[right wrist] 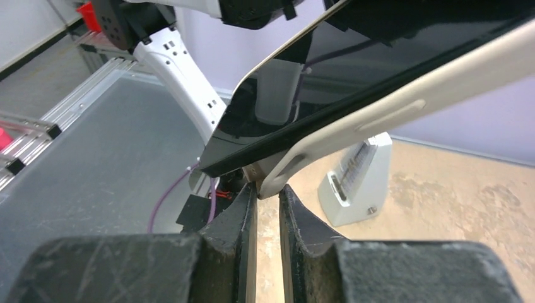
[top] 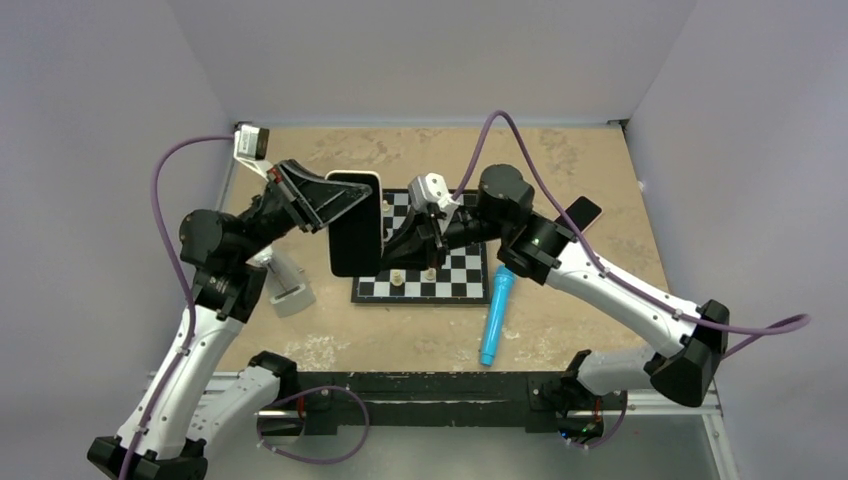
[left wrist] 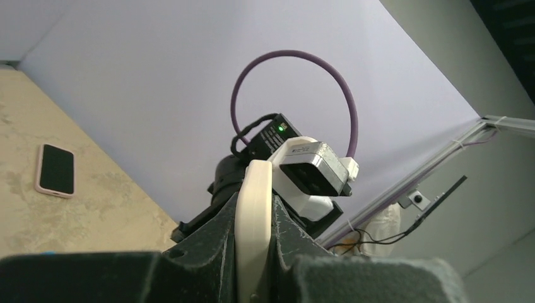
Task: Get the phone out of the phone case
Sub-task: Remove the phone case from the phone.
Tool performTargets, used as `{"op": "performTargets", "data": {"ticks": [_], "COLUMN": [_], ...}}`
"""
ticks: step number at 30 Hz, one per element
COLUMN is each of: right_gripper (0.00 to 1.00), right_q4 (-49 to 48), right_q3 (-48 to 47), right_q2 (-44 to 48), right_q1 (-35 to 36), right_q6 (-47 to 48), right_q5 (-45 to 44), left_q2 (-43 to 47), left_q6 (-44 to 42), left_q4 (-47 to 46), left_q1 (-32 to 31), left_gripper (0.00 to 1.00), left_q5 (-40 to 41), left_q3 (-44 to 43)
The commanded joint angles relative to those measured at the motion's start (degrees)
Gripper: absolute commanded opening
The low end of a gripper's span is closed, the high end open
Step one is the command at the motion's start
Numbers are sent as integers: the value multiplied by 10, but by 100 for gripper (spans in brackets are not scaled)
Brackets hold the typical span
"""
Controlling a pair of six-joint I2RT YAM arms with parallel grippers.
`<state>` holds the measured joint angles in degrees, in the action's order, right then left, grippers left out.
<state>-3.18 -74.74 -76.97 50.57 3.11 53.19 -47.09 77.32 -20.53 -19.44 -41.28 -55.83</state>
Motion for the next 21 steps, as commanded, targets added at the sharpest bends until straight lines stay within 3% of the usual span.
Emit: {"op": "performTargets", "data": {"ticks": [1, 4, 6, 8, 13, 21], "right_gripper": [14, 38, 55, 72, 78, 76], "right_q4": [-152, -186, -205, -289, -427, -598], "right_q3": [59, 126, 169, 239, 315, 321], "right_q2": [36, 84, 116, 145, 160, 67], "right_q1": [-22, -22, -22, -23, -22, -22], "right_q6": [-62, -196, -258, -320, -424, -518], "right_q5": [-250, -262, -279, -264, -293, -313], "left_q2": [58, 81, 78, 45, -79, -75], "left_q6": [15, -38, -41, -5, 90, -5], "left_q4": [53, 26, -64, -184, -477, -401], "left_q1": [-35, -35, -36, -39, -50, -86], "left_gripper": [0, 0, 0, 0, 0, 0], "left_q5": [39, 146, 195, 230, 271, 315], "left_q3": [18, 44, 82, 120, 142, 124]}}
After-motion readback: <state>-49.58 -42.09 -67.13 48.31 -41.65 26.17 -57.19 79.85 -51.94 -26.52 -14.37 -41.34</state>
